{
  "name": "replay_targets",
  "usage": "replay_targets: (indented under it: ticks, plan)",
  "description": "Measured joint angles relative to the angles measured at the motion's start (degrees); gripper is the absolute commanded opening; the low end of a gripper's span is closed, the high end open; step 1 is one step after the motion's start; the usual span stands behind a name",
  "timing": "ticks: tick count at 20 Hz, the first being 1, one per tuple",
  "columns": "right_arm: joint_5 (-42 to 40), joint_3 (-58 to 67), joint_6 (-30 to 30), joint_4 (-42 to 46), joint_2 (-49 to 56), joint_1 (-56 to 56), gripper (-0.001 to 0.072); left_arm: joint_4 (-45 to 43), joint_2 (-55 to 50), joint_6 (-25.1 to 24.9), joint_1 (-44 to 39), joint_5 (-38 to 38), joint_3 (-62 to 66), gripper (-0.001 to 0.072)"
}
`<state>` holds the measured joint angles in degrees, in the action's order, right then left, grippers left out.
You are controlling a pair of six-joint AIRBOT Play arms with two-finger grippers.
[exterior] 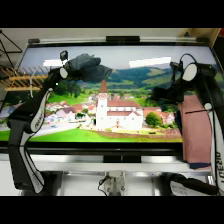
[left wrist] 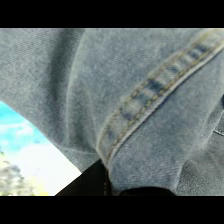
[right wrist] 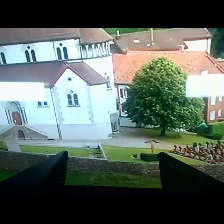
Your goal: Fold the shirts.
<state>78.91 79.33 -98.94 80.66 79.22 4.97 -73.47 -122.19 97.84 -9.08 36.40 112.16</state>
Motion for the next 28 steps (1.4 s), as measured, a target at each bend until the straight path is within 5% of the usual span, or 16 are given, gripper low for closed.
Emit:
replay_targets:
  ticks: [7, 14, 19, 24, 25, 26, 27, 28]
  plan:
    - [-0.5, 0.0, 0.3, -0.1, -6.1, 0.0, 0.0676, 0.5, 17.3, -9.0, -3.1, 2.3, 0.6, 0.0067]
    - [0.5, 0.0, 0.3, 7.7, -27.3, 0.0, 0.0676, 0.5, 39.2, -12.7, -12.3, 20.9, 0.6, 0.0067]
    - [10.8, -3.2, 0.8, 9.2, -36.8, 0.0, 0.0676, 0.4, 42.6, -13.0, -21.4, 33.4, -6.4, 0.0067]
    - [10.0, -21.2, 1.0, 5.6, -39.8, 0.0, 0.0676, 0.5, 40.1, -11.4, -30.1, 30.0, -22.6, 0.0072]
    - [7.8, -24.8, 1.0, 4.0, -39.5, 0.0, 0.0676, 0.6, 38.7, -10.6, -31.0, 28.6, -24.7, 0.0199]
    - [5.1, -28.1, 0.5, 2.1, -38.8, 0.0, 0.0676, 0.7, 37.2, -9.6, -31.6, 27.6, -25.9, 0.0522]
    - [2.3, -31.0, 0.4, -0.1, -37.9, 0.0, 0.0676, 1.0, 35.7, -8.5, -31.9, 26.9, -26.9, 0.0707]
    - [-0.3, -33.0, 0.2, -2.2, -36.8, 0.0, 0.0677, 1.1, 34.3, -7.4, -31.9, 26.6, -27.4, 0.0706]
